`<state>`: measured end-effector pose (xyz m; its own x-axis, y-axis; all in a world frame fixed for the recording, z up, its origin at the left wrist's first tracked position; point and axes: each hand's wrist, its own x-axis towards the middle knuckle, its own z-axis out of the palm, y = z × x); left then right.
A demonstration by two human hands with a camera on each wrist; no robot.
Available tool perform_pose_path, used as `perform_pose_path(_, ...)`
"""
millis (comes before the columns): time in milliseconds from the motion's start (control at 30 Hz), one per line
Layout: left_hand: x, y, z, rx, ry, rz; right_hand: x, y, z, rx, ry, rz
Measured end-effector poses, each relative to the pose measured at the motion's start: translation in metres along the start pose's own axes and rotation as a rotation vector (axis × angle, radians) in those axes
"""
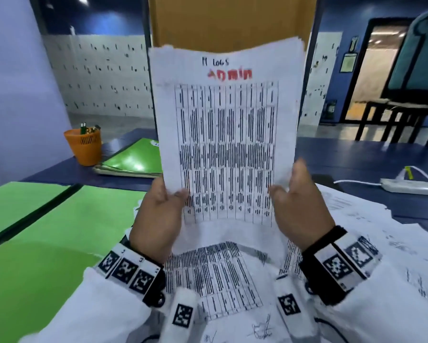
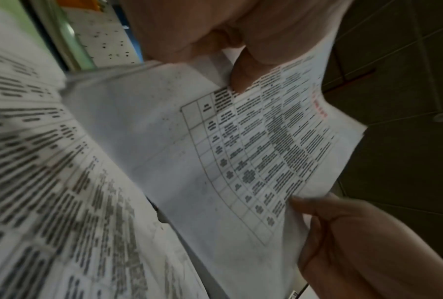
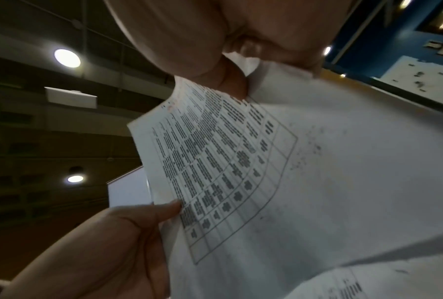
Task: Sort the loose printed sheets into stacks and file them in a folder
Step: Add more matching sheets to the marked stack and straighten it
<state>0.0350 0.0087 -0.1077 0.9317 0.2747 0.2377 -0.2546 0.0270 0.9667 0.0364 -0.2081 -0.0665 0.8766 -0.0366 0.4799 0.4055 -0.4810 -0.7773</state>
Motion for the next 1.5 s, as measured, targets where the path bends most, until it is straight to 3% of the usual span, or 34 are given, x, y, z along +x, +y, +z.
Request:
perform_pose_path(100, -0.001, 0.005, 0.004, -0.026, -0.006, 0.026, -0.003, -0.009, 0.006, -0.027, 0.013, -0.071)
perform_pose_path(200, 0.005, -0.009, 0.006, -0.074, 0.016, -0.125, -0.007, 0.001, 0.020, -0.049, -0.091, 0.042)
perform_pose_path(267, 0.008, -0.021, 0.005, -0.010, -0.003, -0.205, -0.004, 0.012, 0.026, -0.050, -0.126, 0.152)
perform_pose_path(367, 0.019, -0.043, -0.002, 0.150, -0.035, -0.246, 0.003, 0.021, 0.024, -0.040, -0.119, 0.198)
perform_pose_path(567, 0.018, -0.031, 0.000, 0.193, 0.011, -0.159, 0.010, 0.021, 0.012, -0.007, -0.048, 0.208)
perform_pose_path(700, 0.011, -0.013, -0.001, 0.009, -0.027, -0.084, 0.016, 0.003, -0.006, 0.072, 0.053, 0.098)
perform_pose_path(833, 0.006, -0.009, 0.001, -0.133, -0.128, -0.104, 0.019, -0.004, -0.012, 0.125, 0.094, 0.054)
perform_pose_path(1067, 0.007, -0.010, 0.000, -0.091, -0.004, -0.084, 0.019, -0.005, -0.022, 0.115, -0.142, 0.086)
perform_pose_path(1167, 0.016, -0.016, -0.011, -0.102, 0.066, -0.068, 0.034, 0.014, -0.039, 0.107, -0.123, 0.204)
perform_pose_path(1233, 0.021, -0.015, -0.020, -0.121, 0.123, -0.046, 0.042, 0.031, -0.054, 0.002, -0.128, 0.295)
perform_pose_path(1333, 0.025, -0.013, -0.025, -0.139, 0.186, -0.028, 0.042, 0.052, -0.068, -0.467, -0.399, 0.377)
perform_pose_path(1400, 0.026, -0.012, -0.028, -0.152, 0.232, -0.011, 0.031, 0.047, -0.061, -0.698, -0.551, 0.334)
perform_pose_path(1500, 0.027, -0.012, -0.032, -0.175, 0.280, 0.003, 0.008, 0.021, -0.027, -0.818, -0.624, 0.200)
